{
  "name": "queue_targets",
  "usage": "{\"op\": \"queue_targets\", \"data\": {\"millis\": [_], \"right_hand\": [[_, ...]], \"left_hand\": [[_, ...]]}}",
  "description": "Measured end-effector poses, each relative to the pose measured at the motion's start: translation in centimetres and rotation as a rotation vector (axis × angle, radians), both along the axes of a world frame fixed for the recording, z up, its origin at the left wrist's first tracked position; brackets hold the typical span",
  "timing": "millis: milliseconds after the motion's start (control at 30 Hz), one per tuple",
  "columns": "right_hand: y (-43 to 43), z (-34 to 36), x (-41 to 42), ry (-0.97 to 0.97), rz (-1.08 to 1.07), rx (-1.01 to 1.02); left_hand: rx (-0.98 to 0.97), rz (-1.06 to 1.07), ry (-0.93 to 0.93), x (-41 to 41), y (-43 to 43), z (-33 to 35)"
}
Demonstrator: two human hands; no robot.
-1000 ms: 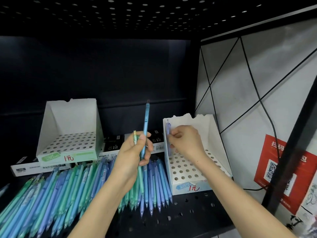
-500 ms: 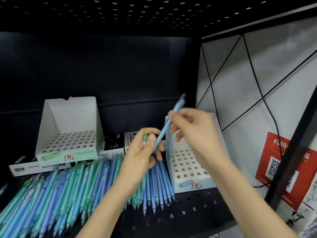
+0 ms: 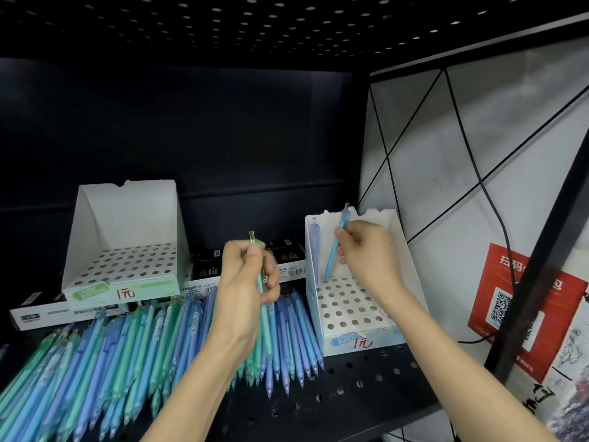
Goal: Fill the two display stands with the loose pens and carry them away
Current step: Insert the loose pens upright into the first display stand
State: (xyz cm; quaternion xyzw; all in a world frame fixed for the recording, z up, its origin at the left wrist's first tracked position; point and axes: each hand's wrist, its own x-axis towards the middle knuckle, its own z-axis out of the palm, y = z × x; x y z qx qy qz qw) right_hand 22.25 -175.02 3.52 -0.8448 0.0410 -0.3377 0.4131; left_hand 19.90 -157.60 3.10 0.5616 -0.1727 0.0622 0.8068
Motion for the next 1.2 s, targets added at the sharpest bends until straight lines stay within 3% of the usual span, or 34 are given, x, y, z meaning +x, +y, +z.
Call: {"op": "queue_targets", "data": {"millis": [300,400,500,600,700,767,867,1000,1200], "right_hand": [[0.9,-0.3,0.7,0.187,-0.044,-0.207],[1.1,-0.1,-0.5,0.110,-0.095,-0.219],[1.9,1.1,-3.4,-0.063,0.038,-0.061],[2.9,1.4,-5.5,-0.052,0.239,0.019],[2.7,1.2,-5.9,-0.096,0.254,0.085],[1.9,1.9,-6.3,-0.137,0.282,0.234],[-0.3,3.1,-6.3,-0.279,0.134,0.362],[-1.8,2.8,-4.3,-0.318,-0.138,0.118],[-1.5,1.5,-1.7,-0.163,-0.218,-0.157]], "left_hand": [[0.188,-0.001,-0.050,0.1,0.1,-0.2],[0.221,-0.028,-0.078,0.3,-0.1,-0.6],[0.253,-0.065,-0.124,0.3,-0.4,-0.6],[0.251,-0.102,-0.174,0.0,-0.9,-0.5],[0.273,-0.079,-0.194,0.0,-1.0,-0.7],[0.350,-0.021,-0.210,0.1,-1.1,-0.9],[0.542,0.054,-0.209,0.6,-1.0,-1.4],[0.800,0.070,-0.239,1.3,-1.1,-2.4],[0.897,0.013,-0.247,1.9,-1.8,-3.4]]}}
